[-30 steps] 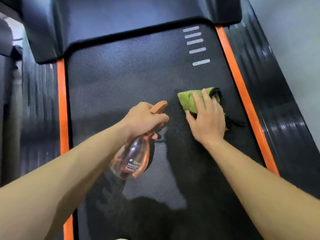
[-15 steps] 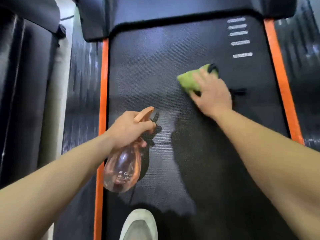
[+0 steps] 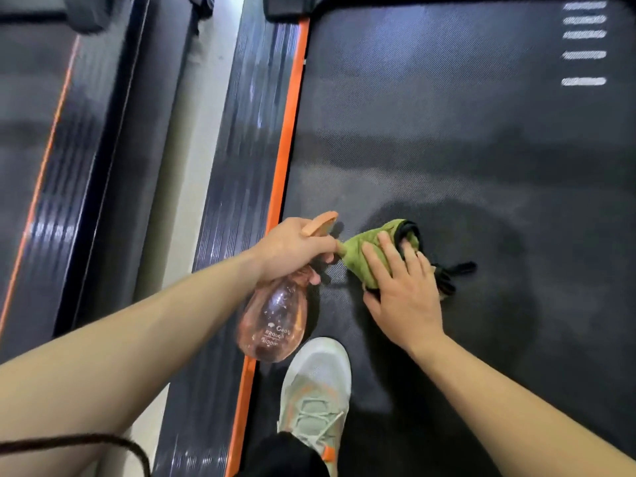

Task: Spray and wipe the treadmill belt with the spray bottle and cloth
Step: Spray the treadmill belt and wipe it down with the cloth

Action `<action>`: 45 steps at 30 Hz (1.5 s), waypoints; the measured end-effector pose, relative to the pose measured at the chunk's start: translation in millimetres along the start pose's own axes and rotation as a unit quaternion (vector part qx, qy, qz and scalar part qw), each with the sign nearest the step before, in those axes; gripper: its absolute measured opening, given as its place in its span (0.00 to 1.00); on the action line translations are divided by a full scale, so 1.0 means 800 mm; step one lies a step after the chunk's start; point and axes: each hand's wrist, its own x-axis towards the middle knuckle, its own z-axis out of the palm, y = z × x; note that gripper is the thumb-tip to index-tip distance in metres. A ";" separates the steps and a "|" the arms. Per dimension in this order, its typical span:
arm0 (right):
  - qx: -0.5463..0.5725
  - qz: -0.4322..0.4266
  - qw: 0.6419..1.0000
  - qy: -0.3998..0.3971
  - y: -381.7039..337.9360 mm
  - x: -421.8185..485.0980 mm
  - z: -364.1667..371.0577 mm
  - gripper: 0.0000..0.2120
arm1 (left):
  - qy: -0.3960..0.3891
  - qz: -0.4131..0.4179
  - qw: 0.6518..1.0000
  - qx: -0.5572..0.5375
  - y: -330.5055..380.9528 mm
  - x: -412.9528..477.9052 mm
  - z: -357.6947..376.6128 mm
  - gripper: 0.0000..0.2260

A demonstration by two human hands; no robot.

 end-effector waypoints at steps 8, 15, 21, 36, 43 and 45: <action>-0.002 0.038 0.999 0.015 -0.054 -0.058 0.016 0.36 | 0.088 -0.016 0.996 0.026 -0.047 -0.010 -0.018 0.09; 0.002 0.026 1.000 0.007 -0.056 -0.059 0.019 0.37 | 0.098 0.000 0.994 -0.041 -0.063 -0.020 -0.025 0.14; 0.008 0.030 0.999 0.011 -0.054 -0.056 0.019 0.36 | 0.113 0.009 0.994 -0.009 -0.030 -0.002 -0.022 0.10; -0.013 -0.112 0.993 0.035 -0.044 0.218 -0.012 0.32 | 0.152 -0.001 0.984 -0.090 -0.045 -0.003 -0.060 0.15; -0.056 -0.322 0.943 -0.052 -0.020 0.173 0.001 0.35 | 0.158 0.000 0.981 -0.111 -0.045 0.006 -0.060 0.08; -0.042 -0.226 0.973 -0.025 -0.009 0.248 -0.020 0.34 | 0.146 0.005 0.985 -0.094 -0.046 0.002 -0.058 0.06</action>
